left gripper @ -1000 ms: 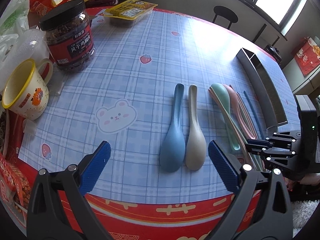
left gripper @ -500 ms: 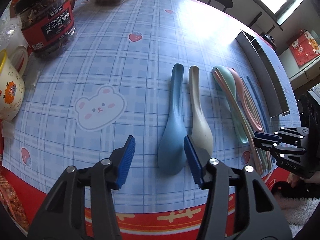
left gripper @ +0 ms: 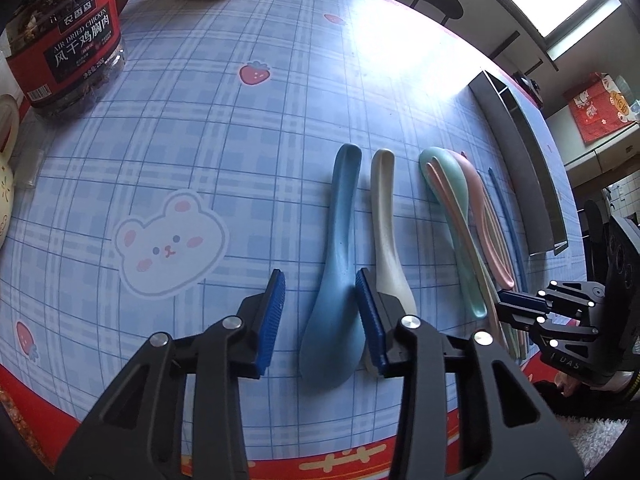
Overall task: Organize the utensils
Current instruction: 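Close right tool on the green chopstick while left tool grasps the blue spoon handle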
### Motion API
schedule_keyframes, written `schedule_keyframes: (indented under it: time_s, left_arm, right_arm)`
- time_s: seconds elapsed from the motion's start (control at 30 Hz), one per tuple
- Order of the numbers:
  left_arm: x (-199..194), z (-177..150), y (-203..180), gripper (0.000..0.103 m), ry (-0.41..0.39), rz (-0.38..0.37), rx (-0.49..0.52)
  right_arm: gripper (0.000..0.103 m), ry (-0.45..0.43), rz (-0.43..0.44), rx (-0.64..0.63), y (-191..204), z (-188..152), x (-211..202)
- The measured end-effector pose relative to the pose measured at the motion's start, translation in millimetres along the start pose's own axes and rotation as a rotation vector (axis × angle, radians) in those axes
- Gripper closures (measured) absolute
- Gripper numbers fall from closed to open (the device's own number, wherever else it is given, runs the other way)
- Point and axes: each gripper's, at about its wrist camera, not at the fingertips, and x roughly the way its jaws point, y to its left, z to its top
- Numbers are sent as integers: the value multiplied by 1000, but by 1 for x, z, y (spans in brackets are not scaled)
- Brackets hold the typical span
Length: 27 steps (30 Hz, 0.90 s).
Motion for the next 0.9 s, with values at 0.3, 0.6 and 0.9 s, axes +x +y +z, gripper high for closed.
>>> schedule_keyframes:
  time_s: [0.3, 0.6, 0.9]
  left_arm:
    - [3, -8, -21, 83, 16, -44, 35]
    - [4, -21, -40, 85, 29, -72, 89]
    - [4, -23, -37, 85, 31, -57, 83]
  right_arm:
    - [89, -3, 9, 6, -1, 0, -1]
    - [89, -6, 14, 12, -2, 0, -1]
    - [89, -6, 13, 9, -2, 0, -1]
